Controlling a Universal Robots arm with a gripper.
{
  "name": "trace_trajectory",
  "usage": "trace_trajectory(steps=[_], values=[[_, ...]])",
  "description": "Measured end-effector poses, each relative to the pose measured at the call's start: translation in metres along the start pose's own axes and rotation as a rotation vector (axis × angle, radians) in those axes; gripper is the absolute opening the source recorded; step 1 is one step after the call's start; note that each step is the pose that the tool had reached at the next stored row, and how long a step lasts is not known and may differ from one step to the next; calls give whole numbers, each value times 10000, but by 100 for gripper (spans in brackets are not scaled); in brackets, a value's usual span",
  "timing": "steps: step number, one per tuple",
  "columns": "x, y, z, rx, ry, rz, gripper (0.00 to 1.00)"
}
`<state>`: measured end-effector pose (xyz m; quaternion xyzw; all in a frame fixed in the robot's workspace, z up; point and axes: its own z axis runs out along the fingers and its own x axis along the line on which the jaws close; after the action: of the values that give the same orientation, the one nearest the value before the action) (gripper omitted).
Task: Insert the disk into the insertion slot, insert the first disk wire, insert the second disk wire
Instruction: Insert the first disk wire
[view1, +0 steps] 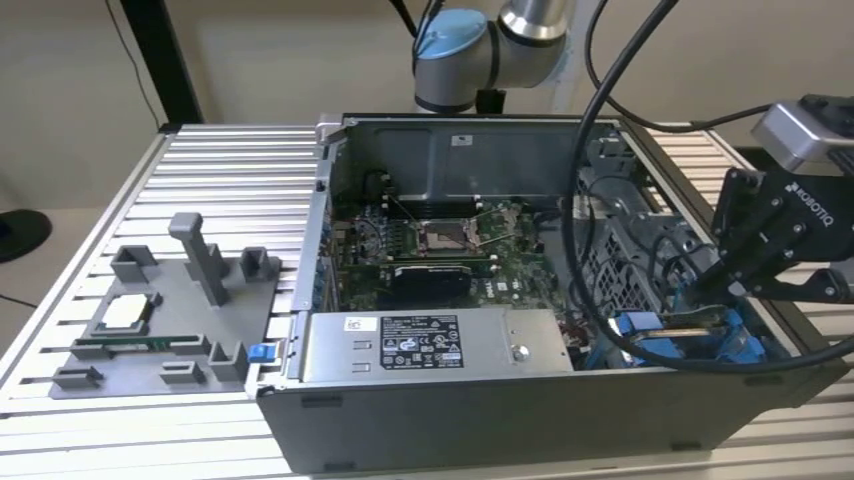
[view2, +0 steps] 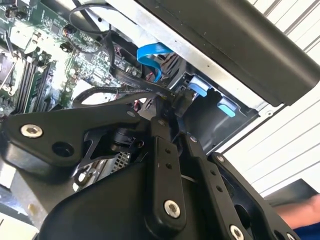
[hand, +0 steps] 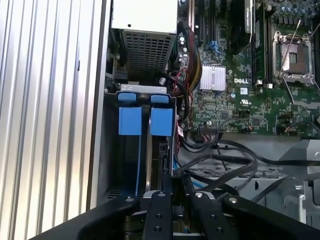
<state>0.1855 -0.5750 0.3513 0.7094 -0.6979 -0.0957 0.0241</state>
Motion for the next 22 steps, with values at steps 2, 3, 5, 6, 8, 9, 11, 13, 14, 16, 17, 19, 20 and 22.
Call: trace_trajectory(steps=[2,3,5,6,8,9,11,13,14,16,17,19,20,22], values=[[1,27,16,103,63,3,0],[1,30,19,152,86,2,0],[2,35,24,243,93,30,0],[2,36,26,279,106,73,0],[2,36,29,349,142,171,0],[2,38,31,388,157,215,0],[2,50,36,464,191,270,0],[2,66,40,482,257,284,0],[3,71,42,483,314,293,0],[2,73,44,483,511,320,0],[2,73,44,484,669,344,0],[-7,75,46,486,948,385,0],[-9,74,47,486,955,386,0],[-10,74,48,485,954,386,0]])
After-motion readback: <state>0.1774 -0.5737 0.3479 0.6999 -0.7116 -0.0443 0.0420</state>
